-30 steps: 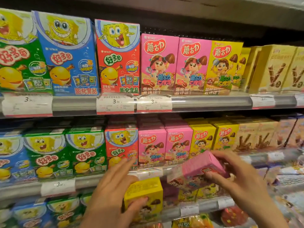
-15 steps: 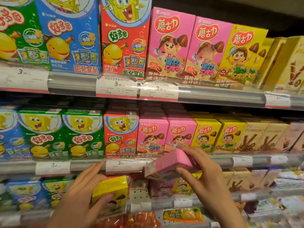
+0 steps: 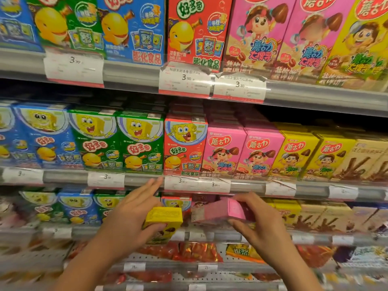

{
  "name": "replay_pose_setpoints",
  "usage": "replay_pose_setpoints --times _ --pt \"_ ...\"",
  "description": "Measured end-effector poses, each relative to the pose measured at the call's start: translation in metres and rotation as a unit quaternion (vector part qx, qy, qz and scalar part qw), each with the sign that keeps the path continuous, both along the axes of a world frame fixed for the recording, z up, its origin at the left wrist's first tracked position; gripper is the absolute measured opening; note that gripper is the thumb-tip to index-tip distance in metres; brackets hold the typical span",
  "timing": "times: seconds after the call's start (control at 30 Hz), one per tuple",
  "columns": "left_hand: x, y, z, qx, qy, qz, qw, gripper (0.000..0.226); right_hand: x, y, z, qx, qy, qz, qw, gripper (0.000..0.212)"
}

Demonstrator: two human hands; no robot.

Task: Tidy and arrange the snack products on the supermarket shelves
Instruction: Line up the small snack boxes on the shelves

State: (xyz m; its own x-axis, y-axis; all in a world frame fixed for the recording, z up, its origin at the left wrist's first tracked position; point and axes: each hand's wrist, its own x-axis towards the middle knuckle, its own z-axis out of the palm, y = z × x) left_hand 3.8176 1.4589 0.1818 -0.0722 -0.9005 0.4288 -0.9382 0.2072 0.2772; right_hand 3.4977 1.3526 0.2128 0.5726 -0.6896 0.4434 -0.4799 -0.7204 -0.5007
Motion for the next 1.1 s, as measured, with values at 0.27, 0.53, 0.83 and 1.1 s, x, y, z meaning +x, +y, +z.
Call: replay_pose_setpoints --times 0.27,0.53,0.83,1.1 --pt "-0.003 0.006 0.008 0.064 -0.009 0.007 0.998 0.037 0.040 -0.018 -0.060 -0.074 0.113 -0.053 0.989 0.050" --pt "-0.004 0.006 0.010 0.083 0.000 0.014 0.996 0.034 0.066 -0.024 -0.086 -0.110 0.160 -0.095 0.976 0.057" --pt "-0.005 0.005 0.011 0.093 0.006 0.021 0.995 0.029 0.084 -0.035 -0.089 -0.184 0.182 -0.114 0.959 0.058" --pt "-0.006 0.005 0.012 0.099 0.007 0.025 0.995 0.030 0.083 -0.043 -0.092 -0.125 0.198 -0.117 0.965 0.064"
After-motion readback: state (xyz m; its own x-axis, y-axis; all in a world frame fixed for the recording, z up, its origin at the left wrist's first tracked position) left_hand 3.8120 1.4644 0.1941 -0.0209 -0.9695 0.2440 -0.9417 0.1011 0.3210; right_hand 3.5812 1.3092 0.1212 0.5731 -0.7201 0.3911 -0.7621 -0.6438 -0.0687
